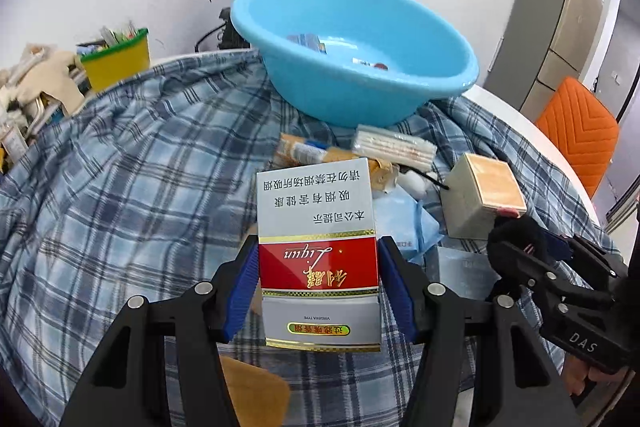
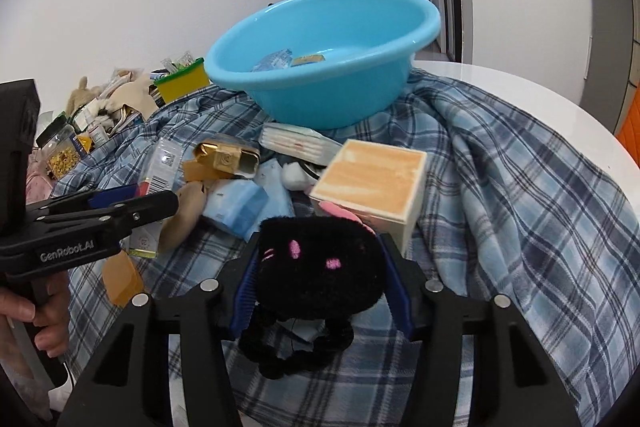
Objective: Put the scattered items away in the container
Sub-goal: 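Close the right tool on the black plush cat keychain while left holds the box, then carry the Liqun box and plush cat over the blue basin with both tools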
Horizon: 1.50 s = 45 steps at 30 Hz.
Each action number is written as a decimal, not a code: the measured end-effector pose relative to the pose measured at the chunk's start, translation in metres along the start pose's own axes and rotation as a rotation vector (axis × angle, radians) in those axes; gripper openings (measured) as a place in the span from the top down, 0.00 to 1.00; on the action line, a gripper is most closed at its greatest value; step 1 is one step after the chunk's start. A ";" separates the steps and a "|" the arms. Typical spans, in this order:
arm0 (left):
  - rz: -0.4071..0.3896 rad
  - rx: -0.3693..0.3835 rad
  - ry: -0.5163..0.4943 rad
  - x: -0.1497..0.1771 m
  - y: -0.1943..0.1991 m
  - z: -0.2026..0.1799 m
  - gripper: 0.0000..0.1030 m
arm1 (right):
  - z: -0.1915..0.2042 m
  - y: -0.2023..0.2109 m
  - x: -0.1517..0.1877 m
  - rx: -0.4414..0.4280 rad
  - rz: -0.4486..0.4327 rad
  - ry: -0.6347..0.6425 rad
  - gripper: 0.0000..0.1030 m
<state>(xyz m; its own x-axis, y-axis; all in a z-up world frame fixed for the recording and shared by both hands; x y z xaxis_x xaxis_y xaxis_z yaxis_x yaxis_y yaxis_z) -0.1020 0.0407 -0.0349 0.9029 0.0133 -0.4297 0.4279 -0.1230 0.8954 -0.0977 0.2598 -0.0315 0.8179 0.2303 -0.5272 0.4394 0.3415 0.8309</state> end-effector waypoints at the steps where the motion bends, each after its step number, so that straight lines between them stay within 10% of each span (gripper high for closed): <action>1: 0.003 -0.004 0.000 0.000 -0.002 -0.001 0.41 | -0.001 0.001 0.001 0.005 -0.003 -0.001 0.48; 27: -0.013 0.026 0.003 0.002 0.000 0.002 0.41 | -0.004 0.012 -0.005 0.113 -0.050 -0.060 0.48; 45: -0.193 0.030 -0.115 -0.047 0.084 -0.027 0.41 | 0.021 0.083 -0.052 0.205 -0.205 -0.033 0.48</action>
<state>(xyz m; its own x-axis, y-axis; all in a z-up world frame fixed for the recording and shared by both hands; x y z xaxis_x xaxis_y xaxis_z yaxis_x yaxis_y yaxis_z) -0.1072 0.0570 0.0633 0.7930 -0.0737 -0.6048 0.5894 -0.1584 0.7921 -0.0960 0.2573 0.0688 0.7142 0.1446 -0.6848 0.6603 0.1855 0.7278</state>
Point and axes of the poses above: each gripper's, at about its wrist camera, not at the fingertips, and y roughly against the way its jaws point, z to its left, x to its underside, the point moved 2 cm from there along -y, roughly the way its jaws point, and after that the axes turned 15 degrees about z, right-handed, at the moved point
